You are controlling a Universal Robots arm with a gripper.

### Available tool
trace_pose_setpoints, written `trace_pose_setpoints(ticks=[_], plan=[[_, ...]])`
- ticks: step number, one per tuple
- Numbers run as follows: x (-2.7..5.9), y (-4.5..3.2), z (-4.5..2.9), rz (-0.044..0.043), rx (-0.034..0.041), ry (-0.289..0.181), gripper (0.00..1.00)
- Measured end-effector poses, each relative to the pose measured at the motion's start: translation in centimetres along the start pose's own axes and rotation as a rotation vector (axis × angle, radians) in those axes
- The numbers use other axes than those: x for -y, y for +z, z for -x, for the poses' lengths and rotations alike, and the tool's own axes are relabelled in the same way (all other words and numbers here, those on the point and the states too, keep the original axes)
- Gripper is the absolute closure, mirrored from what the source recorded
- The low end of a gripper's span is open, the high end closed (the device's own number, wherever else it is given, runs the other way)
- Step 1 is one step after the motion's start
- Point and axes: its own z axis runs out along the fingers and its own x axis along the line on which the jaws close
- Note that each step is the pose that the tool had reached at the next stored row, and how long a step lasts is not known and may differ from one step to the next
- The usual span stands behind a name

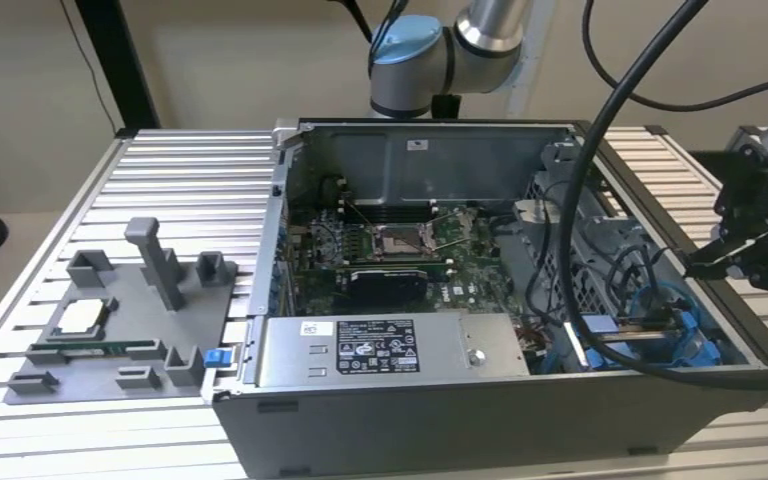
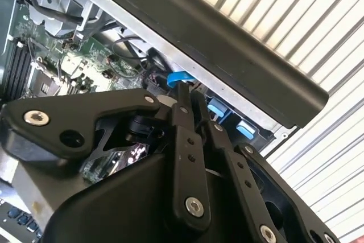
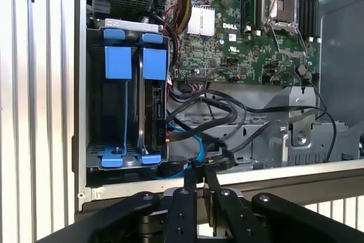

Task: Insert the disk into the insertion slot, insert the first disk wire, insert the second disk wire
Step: 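Insert the second disk wire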

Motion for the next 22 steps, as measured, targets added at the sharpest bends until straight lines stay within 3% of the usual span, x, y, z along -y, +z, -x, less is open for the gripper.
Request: trace_pose_setpoints(ticks=[7, 19, 20, 22], plan=[[0.01, 0.02, -0.05, 0.0, -0.0002, 0.0, 0.0], [-0.09, -0.18, -0.76, -0.0002, 0.0001, 0.005, 0.0], [-0.12, -0.16, -0.78, -0.0013, 0.0003, 0.009, 1.0], [-0.17, -0.12, -0.82, -0.0037, 0.0005, 0.016, 1.0]])
